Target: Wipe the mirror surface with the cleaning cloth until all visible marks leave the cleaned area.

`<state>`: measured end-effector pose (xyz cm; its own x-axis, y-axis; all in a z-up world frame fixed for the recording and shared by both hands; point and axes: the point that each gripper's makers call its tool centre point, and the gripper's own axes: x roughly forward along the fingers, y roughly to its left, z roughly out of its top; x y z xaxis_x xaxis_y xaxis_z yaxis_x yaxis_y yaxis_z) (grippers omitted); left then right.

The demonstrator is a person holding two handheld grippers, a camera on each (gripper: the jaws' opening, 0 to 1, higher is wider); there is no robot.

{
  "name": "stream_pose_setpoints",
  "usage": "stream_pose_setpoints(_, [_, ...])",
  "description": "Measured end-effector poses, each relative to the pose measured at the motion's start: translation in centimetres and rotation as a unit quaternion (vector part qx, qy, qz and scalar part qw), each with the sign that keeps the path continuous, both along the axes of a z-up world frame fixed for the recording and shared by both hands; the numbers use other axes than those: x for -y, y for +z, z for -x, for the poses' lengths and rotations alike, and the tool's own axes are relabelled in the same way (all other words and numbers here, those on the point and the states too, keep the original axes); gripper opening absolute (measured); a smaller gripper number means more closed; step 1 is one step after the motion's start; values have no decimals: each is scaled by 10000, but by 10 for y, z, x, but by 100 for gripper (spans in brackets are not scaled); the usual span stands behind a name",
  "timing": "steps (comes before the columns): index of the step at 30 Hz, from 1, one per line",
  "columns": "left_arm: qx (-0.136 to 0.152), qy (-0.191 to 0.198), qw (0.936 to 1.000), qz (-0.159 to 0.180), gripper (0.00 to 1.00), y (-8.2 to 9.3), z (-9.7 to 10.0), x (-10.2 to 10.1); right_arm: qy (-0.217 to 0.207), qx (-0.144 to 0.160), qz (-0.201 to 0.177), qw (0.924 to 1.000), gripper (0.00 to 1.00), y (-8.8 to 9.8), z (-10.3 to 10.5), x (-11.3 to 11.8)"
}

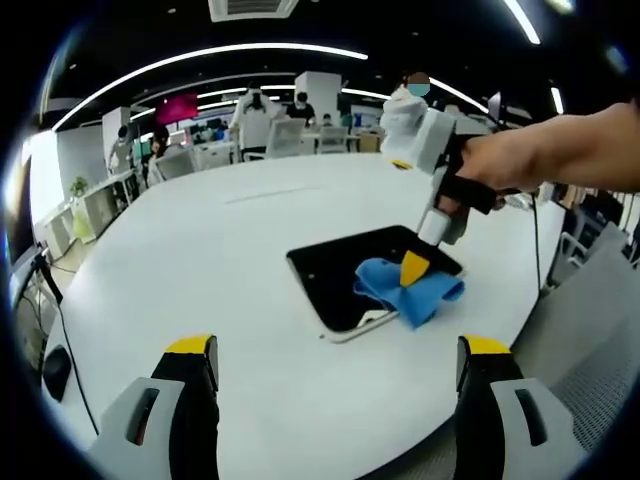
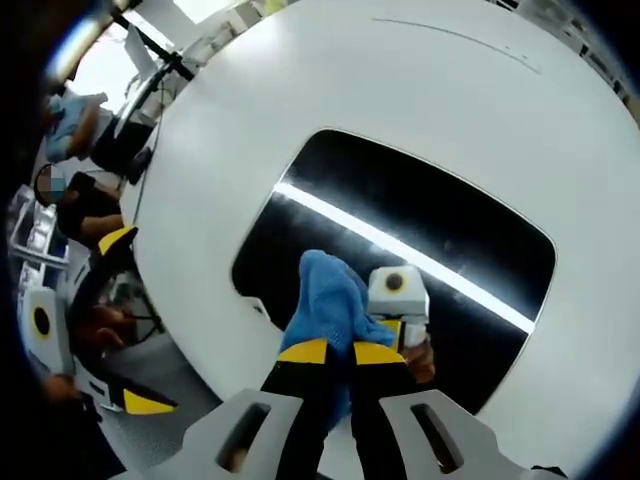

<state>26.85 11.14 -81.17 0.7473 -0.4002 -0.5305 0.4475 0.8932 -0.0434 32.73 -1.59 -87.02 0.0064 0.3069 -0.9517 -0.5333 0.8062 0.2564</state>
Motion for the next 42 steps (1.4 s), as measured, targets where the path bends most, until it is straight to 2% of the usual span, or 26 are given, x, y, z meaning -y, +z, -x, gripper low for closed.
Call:
stream_pose_setpoints(27, [-37,-2,10000,53,100,-1,0,-1,-73,72,43,9999,2,-1,-31,-3])
stream_pose_setpoints(29, [-44,0,10000,61,100,-1,0,-2,-64,358,69,9993,1,-1,-43,-2])
stream_pose_setpoints(30, [-47,-1,10000,62,100,-1,0,-2,-116,179,58,9998,1,-2,-40,-3])
stream_pose_setpoints(31, [-48,-2,10000,60,100,-1,0,-2,-140,125,60,9998,1,-1,-40,-3])
stream_pose_setpoints(42, [-78,14,9999,99,100,-1,0,-2,-141,178,87,9997,1,1,-56,-7])
